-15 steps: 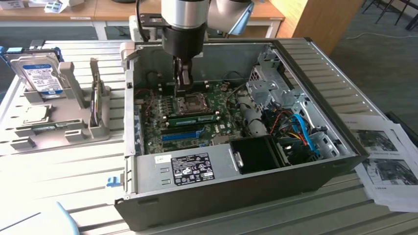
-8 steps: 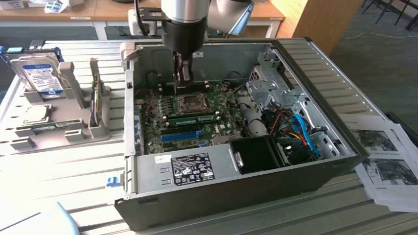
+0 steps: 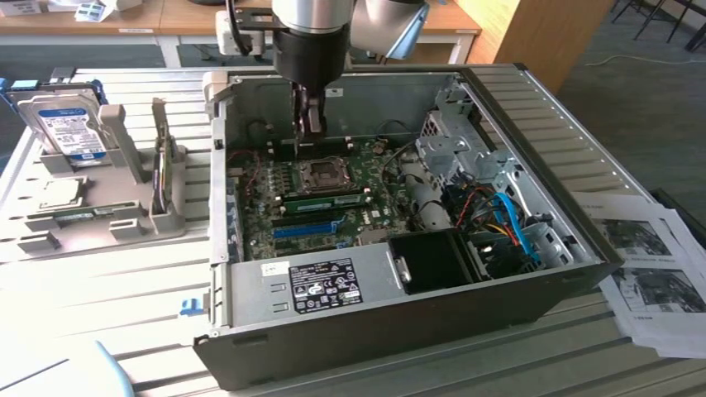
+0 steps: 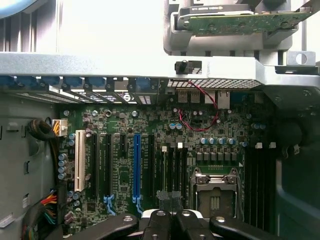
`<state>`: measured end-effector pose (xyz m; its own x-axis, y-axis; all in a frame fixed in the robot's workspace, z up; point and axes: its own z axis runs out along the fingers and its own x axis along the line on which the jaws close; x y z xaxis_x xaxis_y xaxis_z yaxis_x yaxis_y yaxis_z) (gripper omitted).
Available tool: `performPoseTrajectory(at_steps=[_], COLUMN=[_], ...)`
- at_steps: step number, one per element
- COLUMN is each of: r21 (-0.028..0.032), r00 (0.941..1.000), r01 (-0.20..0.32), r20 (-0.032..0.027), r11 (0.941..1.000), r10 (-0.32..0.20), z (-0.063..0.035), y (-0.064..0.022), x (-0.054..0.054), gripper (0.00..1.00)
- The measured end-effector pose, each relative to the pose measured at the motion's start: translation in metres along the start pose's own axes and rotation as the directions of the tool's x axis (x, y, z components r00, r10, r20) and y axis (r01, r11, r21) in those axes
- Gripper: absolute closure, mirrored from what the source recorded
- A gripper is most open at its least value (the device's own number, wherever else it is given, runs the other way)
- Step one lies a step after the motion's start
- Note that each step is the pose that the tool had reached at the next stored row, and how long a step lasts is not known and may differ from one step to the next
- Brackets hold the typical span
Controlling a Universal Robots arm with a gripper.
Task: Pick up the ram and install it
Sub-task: 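Press down the ram until it locks into place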
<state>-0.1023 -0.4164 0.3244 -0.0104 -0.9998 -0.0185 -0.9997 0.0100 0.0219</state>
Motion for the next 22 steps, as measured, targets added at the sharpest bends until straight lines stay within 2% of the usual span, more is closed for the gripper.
performPoseTrajectory(at_steps=[4, 16, 22], r21=[-0.0001, 0.0000, 0.0000], r00=[1.0000, 1.0000, 1.0000], r01=[0.000, 0.000, 0.000], r20=[-0.0001, 0.0000, -0.0001], r11=[1.0000, 1.0000, 1.0000], r10=[0.000, 0.000, 0.000], z=[-0.0002, -0.0007, -0.0010], y=[-0.0038, -0.0315, -0.0428], x=[0.000, 0.000, 0.000], gripper=[0.91, 0.91, 0.91])
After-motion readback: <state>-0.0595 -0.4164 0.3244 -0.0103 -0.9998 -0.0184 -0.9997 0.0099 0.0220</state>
